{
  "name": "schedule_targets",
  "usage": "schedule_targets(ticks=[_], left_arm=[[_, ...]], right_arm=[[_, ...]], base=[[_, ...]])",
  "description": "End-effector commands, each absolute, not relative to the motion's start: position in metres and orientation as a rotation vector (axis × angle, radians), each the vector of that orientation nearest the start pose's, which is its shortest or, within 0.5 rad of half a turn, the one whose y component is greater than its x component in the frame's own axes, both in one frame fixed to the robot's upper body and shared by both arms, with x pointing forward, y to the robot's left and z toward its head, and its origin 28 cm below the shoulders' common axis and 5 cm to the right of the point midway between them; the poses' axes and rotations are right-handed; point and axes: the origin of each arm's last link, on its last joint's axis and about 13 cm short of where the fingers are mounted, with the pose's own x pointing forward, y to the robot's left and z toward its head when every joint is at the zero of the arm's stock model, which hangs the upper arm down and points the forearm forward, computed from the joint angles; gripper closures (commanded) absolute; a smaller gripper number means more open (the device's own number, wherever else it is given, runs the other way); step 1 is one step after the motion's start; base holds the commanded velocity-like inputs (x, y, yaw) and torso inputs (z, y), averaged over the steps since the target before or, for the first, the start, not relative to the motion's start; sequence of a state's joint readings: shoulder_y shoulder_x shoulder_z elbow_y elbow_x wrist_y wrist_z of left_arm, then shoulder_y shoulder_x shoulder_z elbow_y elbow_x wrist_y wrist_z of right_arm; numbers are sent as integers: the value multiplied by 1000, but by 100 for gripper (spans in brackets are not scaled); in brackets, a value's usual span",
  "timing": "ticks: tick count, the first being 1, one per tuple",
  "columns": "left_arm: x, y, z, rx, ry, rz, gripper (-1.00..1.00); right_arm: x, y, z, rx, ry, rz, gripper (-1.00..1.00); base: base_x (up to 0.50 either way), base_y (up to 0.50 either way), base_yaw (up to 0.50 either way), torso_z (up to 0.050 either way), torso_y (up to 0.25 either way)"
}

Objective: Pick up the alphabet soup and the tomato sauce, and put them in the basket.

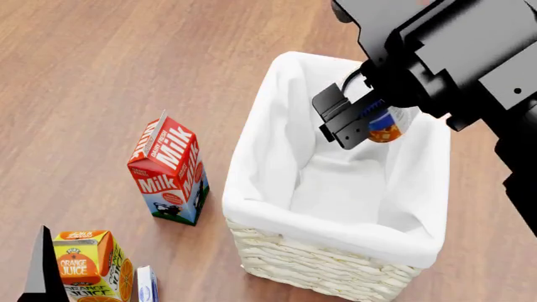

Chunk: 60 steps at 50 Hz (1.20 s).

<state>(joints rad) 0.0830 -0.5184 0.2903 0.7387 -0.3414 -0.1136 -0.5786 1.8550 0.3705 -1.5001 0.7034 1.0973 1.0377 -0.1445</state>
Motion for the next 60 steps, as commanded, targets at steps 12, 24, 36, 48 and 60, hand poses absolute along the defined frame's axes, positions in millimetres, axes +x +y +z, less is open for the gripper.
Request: schedule_targets(ticks=[12, 24, 36, 48, 60], left_arm=[[164, 215, 129, -55, -376, 21, -100], [164, 216, 129, -59, -376, 25, -100], [163, 217, 130, -60, -378, 26, -100], [165, 217, 147, -62, -378, 28, -100], [164, 216, 148, -62, -379, 28, -100]], right_arm=[[390, -129, 321, -604, 610, 291, 100], [394, -124, 313, -595, 611, 306, 100], [395, -118, 305, -591, 616, 333, 100], [399, -116, 295, -598, 628, 340, 100], [401, -114, 286, -593, 639, 346, 100]], base=[[0, 0, 0, 1, 1], [0, 0, 0, 0, 0], [0, 0, 0, 0, 1], [0, 0, 0, 1, 1], [0, 0, 0, 0, 0]])
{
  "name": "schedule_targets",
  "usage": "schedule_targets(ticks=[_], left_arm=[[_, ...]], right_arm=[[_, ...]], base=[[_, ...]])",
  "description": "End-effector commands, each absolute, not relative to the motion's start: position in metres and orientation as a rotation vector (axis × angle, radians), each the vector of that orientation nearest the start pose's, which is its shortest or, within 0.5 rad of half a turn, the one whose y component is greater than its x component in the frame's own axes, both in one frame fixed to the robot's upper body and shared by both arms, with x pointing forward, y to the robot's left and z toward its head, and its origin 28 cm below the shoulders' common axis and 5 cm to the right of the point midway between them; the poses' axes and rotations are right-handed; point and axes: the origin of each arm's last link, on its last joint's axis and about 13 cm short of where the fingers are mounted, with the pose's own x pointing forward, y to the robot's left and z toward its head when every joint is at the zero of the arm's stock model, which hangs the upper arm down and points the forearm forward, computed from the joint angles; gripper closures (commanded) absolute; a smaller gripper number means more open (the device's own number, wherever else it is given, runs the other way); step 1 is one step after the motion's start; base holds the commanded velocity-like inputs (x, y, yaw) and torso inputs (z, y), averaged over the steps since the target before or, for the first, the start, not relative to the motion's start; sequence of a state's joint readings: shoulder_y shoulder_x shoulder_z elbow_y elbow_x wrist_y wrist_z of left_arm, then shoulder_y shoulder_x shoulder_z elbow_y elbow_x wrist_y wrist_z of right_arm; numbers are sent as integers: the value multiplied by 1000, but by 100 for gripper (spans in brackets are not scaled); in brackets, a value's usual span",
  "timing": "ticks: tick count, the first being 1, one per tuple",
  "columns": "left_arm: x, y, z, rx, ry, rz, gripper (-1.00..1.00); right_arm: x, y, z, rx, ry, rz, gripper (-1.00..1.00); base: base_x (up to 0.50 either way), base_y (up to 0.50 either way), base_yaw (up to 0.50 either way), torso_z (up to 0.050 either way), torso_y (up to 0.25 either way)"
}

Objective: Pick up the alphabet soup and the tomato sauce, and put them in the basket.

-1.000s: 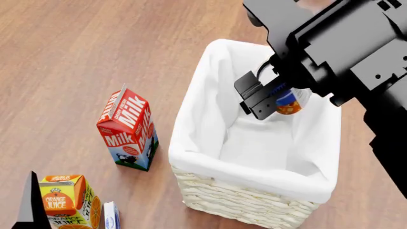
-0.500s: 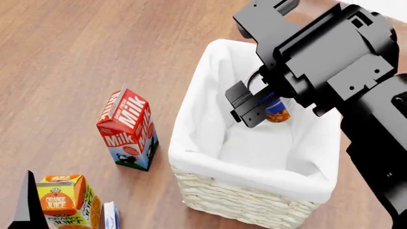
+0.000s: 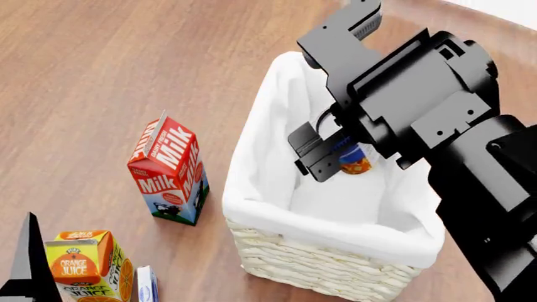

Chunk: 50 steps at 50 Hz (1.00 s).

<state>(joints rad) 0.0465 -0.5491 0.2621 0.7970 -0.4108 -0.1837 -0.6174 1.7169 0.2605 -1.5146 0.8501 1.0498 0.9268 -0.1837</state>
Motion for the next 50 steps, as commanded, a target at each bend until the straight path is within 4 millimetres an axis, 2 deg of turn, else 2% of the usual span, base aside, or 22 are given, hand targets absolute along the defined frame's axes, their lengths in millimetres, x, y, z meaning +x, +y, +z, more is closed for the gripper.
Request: schedule_targets(ticks=[1, 2, 8, 14, 15, 16, 17, 18, 20, 23, 50], left_arm=[[165, 216, 147, -61, -378, 28, -100], [165, 217, 131, -62, -378, 28, -100], [165, 216, 128, -60, -373, 25, -100], [165, 216, 129, -59, -372, 26, -100], [165, 216, 140, -59, -371, 25, -100], [165, 216, 139, -59, -371, 25, -100], [165, 216, 129, -59, -371, 25, -100], [166, 216, 141, -59, -372, 25, -100], [166, 216, 137, -59, -371, 25, -100], [165, 216, 147, -60, -373, 26, -100], [165, 217, 146, -65, -374, 29, -100]], right_arm=[[401, -113, 286, -592, 639, 347, 100], [402, -113, 285, -592, 640, 347, 100], [405, -113, 278, -578, 628, 341, 100], [407, -111, 275, -572, 628, 343, 100], [408, -111, 275, -573, 626, 343, 100], [408, -111, 275, -573, 626, 343, 100], [408, -111, 274, -573, 625, 344, 100], [409, -110, 274, -573, 624, 344, 100], [410, -110, 273, -574, 622, 343, 100], [411, -109, 272, -572, 621, 343, 100], [415, -105, 259, -580, 634, 350, 100]], base=[[0, 0, 3, 0, 0], [0, 0, 0, 0, 10], [0, 0, 0, 0, 0], [0, 0, 0, 0, 0], [0, 0, 0, 0, 0], [0, 0, 0, 0, 0], [0, 0, 0, 0, 0], [0, 0, 0, 0, 0], [0, 0, 0, 0, 5], [0, 0, 0, 0, 0], [0, 0, 0, 0, 0]])
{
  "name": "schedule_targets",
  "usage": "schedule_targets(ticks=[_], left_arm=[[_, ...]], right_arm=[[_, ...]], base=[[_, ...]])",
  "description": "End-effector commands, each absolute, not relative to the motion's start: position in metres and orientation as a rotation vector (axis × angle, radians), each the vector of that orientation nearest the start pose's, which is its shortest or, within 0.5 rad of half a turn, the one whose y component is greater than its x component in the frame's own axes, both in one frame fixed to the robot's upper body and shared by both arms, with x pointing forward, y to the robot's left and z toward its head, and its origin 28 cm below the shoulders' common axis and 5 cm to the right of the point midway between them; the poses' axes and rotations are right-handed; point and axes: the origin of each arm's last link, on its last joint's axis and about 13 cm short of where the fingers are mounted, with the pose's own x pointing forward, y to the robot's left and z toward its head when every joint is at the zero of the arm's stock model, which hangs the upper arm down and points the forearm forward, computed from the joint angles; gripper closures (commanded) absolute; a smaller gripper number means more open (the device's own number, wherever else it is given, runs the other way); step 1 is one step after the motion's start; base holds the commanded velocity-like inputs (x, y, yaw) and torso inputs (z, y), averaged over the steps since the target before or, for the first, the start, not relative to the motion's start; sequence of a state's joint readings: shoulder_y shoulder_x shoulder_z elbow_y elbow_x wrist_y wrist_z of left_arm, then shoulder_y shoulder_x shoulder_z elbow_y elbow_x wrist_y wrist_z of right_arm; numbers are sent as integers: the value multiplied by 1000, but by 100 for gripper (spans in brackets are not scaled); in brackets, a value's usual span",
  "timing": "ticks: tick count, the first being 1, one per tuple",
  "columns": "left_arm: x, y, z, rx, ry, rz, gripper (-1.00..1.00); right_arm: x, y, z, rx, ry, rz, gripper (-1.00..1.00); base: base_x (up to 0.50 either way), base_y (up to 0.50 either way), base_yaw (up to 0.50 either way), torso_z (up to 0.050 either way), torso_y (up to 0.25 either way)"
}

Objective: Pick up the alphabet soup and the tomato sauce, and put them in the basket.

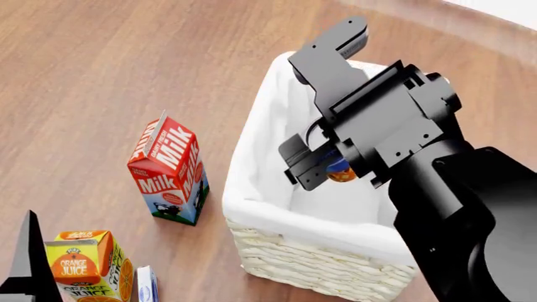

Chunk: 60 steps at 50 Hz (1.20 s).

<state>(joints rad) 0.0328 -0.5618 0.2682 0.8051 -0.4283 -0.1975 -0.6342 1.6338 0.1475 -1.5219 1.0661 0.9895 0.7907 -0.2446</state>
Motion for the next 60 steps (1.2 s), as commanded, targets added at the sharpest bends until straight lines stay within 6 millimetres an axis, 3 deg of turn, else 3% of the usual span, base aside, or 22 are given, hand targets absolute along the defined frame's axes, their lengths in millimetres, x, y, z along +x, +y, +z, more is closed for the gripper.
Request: schedule_targets(ticks=[1, 51, 52, 60], left_arm=[[165, 217, 147, -65, -375, 29, -100], [165, 217, 147, -67, -376, 27, -100], [165, 217, 147, -67, -376, 27, -100], [165, 216, 147, -67, -375, 26, -100]], right_arm=[[416, -105, 259, -579, 634, 350, 100], [416, -104, 249, -595, 639, 336, 100], [417, -104, 249, -601, 638, 330, -100], [418, -106, 248, -616, 637, 316, -100]], base=[[0, 0, 0, 0, 0], [0, 0, 0, 0, 1], [0, 0, 0, 0, 0], [0, 0, 0, 1, 0]])
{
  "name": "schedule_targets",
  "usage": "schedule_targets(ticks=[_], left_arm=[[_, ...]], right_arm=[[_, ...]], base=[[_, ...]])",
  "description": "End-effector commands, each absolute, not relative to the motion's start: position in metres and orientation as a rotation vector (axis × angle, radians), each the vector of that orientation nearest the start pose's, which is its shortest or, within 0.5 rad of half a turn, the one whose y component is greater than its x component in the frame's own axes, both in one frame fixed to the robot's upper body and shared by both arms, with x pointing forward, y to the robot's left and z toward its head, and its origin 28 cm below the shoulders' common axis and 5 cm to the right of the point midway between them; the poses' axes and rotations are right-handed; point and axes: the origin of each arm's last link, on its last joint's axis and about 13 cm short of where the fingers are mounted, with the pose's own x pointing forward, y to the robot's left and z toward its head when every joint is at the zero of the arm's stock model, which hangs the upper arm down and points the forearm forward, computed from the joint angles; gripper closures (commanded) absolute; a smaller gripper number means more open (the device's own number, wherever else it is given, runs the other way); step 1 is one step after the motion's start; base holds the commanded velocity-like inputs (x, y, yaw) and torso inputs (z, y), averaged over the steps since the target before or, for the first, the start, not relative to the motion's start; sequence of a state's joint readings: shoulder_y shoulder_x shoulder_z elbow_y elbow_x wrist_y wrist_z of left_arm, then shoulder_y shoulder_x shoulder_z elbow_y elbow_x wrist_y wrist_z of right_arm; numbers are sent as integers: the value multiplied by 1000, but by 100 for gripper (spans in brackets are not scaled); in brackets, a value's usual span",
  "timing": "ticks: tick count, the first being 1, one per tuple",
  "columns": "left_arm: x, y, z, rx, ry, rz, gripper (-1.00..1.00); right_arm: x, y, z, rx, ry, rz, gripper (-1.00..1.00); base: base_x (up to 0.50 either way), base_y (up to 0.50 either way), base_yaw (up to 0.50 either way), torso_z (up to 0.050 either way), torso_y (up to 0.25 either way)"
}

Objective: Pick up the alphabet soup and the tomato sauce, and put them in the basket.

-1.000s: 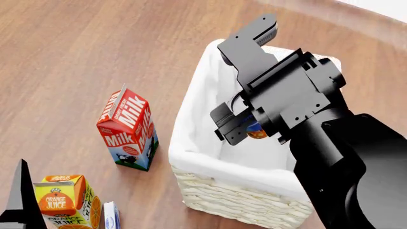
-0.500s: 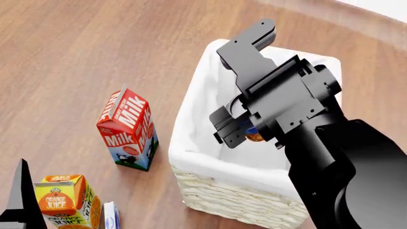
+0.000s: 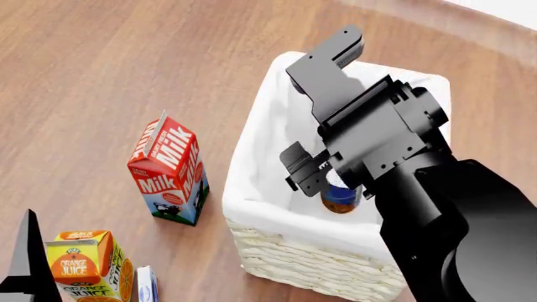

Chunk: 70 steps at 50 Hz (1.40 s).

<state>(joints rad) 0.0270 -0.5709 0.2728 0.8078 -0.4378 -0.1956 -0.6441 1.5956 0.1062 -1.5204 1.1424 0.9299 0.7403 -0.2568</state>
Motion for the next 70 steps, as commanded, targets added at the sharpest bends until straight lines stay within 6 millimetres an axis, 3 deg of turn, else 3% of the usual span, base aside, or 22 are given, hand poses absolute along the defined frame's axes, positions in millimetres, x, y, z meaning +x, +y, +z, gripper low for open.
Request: schedule_targets(ticks=[1, 26, 31, 32, 34, 49, 61, 70], left_arm=[[165, 216, 146, -68, -375, 26, -100], [165, 216, 147, -69, -377, 24, -100], [165, 216, 147, -69, -379, 22, -100], [165, 216, 134, -69, -379, 22, -100], [165, 214, 130, -67, -377, 17, -100], [163, 213, 132, -67, -384, 9, -100], [162, 214, 134, -71, -390, 13, -100], [159, 215, 137, -74, -398, 15, -100]], right_arm=[[418, -106, 248, -618, 637, 316, -100], [411, -109, 252, -615, 617, 316, -100], [398, -111, 268, -609, 572, 349, -100], [396, -112, 271, -605, 566, 346, -100], [389, -115, 278, -609, 552, 350, -100], [353, -133, 301, -551, 455, 351, -100], [326, -138, 297, -468, 331, 312, -100], [293, -143, 275, -385, 129, 227, -100]], base=[[0, 0, 0, 0, 0], [0, 0, 0, 0, 0], [0, 0, 0, 0, 0], [0, 0, 0, 0, 0], [0, 0, 0, 0, 0], [0, 0, 0, 0, 0], [0, 0, 0, 0, 0], [0, 0, 0, 0, 0]])
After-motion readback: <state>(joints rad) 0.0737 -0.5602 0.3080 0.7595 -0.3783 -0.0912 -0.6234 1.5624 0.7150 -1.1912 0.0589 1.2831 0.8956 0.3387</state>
